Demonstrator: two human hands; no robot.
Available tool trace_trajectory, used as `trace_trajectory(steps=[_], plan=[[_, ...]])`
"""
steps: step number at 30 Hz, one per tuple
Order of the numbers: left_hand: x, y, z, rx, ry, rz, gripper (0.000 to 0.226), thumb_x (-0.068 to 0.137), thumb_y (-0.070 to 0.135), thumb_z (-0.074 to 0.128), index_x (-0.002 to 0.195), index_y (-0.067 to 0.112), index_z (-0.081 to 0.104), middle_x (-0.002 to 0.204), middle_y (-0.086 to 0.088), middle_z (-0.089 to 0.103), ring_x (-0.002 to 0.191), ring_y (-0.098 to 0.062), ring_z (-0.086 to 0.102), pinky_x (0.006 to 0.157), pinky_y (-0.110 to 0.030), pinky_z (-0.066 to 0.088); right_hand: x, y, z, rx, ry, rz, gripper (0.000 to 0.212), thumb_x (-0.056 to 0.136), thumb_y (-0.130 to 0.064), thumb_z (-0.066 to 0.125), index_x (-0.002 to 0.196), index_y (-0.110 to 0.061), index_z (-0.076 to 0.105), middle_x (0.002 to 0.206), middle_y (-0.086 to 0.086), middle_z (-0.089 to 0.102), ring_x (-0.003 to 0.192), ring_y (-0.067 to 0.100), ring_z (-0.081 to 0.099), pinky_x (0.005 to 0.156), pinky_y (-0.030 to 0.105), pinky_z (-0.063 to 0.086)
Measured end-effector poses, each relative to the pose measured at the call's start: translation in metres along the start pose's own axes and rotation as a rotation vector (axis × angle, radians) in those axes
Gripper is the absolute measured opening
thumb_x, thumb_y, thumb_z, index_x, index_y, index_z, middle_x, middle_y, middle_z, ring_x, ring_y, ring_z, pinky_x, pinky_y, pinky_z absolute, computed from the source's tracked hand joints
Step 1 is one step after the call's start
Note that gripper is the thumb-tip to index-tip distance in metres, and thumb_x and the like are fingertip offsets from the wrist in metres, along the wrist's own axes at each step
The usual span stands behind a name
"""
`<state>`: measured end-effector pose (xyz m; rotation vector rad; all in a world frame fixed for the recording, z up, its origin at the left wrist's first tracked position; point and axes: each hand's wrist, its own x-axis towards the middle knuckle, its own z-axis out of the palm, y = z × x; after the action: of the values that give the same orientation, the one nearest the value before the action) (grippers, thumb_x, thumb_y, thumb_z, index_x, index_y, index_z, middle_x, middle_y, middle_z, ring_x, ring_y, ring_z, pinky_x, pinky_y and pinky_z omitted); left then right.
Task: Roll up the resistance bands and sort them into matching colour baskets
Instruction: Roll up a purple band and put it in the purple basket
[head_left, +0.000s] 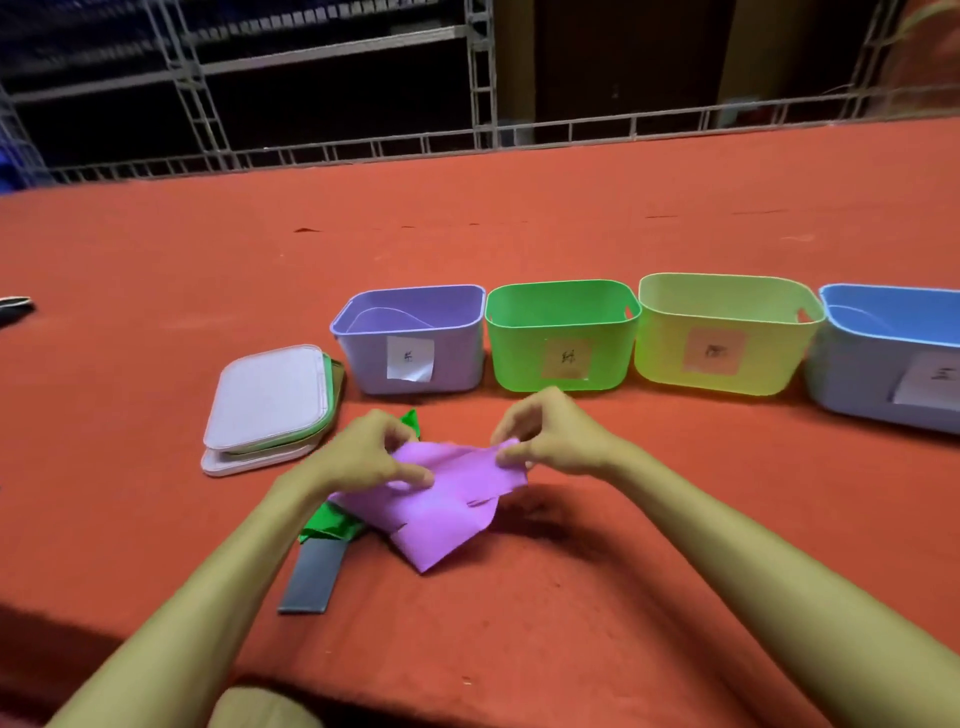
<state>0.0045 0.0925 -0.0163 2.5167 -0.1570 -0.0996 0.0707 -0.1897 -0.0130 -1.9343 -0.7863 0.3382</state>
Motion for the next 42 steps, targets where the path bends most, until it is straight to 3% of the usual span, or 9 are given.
trace_trajectory(steps=[6,11,16,18,22,28,33,39,42], plan=[[0.020,0.003,-0.018,-0.094,-0.087,0.001,0.051,0.066,0.045,0.091,0.073,0.002,0.063,0.066,-0.015,0.061,0.066,-0.016,0.051,0.065,-0.035,0.043,-0.021,-0.017,-0.061,-0.010,0.153,-0.111,0.010,0.086,0.002,0.078,0.082,-0.006,0.078,0.068,0.004,0.072,0.061,0.009,0.063,0.056,0.024,0.052],[0.019,0.002,-0.014,-0.313,0.067,-0.113,0.028,0.085,0.021,0.085,0.072,0.004,0.067,0.064,-0.002,0.057,0.065,-0.012,0.050,0.058,-0.023,0.041,-0.045,-0.022,-0.103,0.098,0.294,-0.147,0.003,0.090,0.002,0.075,0.092,0.002,0.076,0.079,0.009,0.075,0.068,0.009,0.067,0.058,0.024,0.055],[0.016,-0.022,-0.009,-0.171,0.333,-0.474,0.043,0.043,0.037,0.080,0.070,0.010,0.063,0.063,-0.005,0.059,0.066,-0.022,0.053,0.061,-0.033,0.040,-0.067,-0.030,-0.137,0.209,0.404,-0.161,0.009,0.089,0.001,0.076,0.090,-0.008,0.076,0.077,0.005,0.074,0.067,0.011,0.067,0.055,0.023,0.055],[0.016,-0.015,-0.003,-0.007,0.401,-0.577,0.055,0.043,0.034,0.079,0.088,0.006,0.064,0.089,-0.016,0.069,0.083,-0.032,0.063,0.072,-0.039,0.048,-0.074,-0.038,-0.147,0.189,0.428,-0.183,0.009,0.088,0.001,0.076,0.088,-0.007,0.076,0.076,0.012,0.071,0.064,0.013,0.063,0.053,0.024,0.052],[0.027,0.054,0.029,-0.022,0.656,-0.149,0.040,0.083,0.033,0.083,0.113,0.011,0.069,0.111,-0.010,0.074,0.108,-0.031,0.068,0.094,-0.046,0.052,-0.087,-0.058,-0.161,0.122,0.433,-0.237,0.008,0.086,0.001,0.079,0.093,0.003,0.076,0.088,0.030,0.072,0.075,0.022,0.064,0.062,0.030,0.052],[0.021,0.208,0.120,-0.620,-0.038,0.276,0.083,0.064,0.058,0.086,0.136,0.029,0.056,0.127,0.012,0.070,0.120,0.000,0.063,0.103,-0.024,0.047,-0.105,-0.090,-0.179,0.049,0.523,-0.254,0.022,0.074,-0.003,0.091,0.087,-0.005,0.073,0.081,0.020,0.075,0.073,0.017,0.068,0.066,0.028,0.055],[0.015,0.241,0.190,-0.792,-0.073,0.151,0.043,0.077,0.040,0.086,0.099,0.005,0.076,0.092,-0.011,0.079,0.084,-0.019,0.072,0.079,-0.047,0.060,-0.119,-0.100,-0.212,0.035,0.609,-0.205,0.030,0.068,-0.004,0.094,0.086,-0.009,0.070,0.075,0.018,0.074,0.069,0.021,0.067,0.066,0.031,0.054],[-0.021,0.230,0.208,-0.873,-0.152,0.020,0.020,0.085,0.031,0.084,0.083,0.013,0.076,0.066,-0.005,0.067,0.053,-0.014,0.049,0.051,-0.021,0.042,-0.127,-0.060,-0.255,0.120,0.585,-0.029,0.015,0.076,-0.004,0.087,0.081,-0.008,0.073,0.068,0.001,0.072,0.064,0.007,0.065,0.059,0.019,0.052],[-0.035,0.224,0.211,-0.895,-0.115,0.002,0.034,0.072,0.043,0.087,0.082,0.012,0.080,0.062,-0.011,0.070,0.043,-0.015,0.051,0.042,-0.020,0.038,-0.123,-0.015,-0.257,0.198,0.544,0.103,0.008,0.083,-0.005,0.082,0.087,-0.006,0.075,0.073,-0.001,0.072,0.070,0.005,0.066,0.063,0.020,0.054]])
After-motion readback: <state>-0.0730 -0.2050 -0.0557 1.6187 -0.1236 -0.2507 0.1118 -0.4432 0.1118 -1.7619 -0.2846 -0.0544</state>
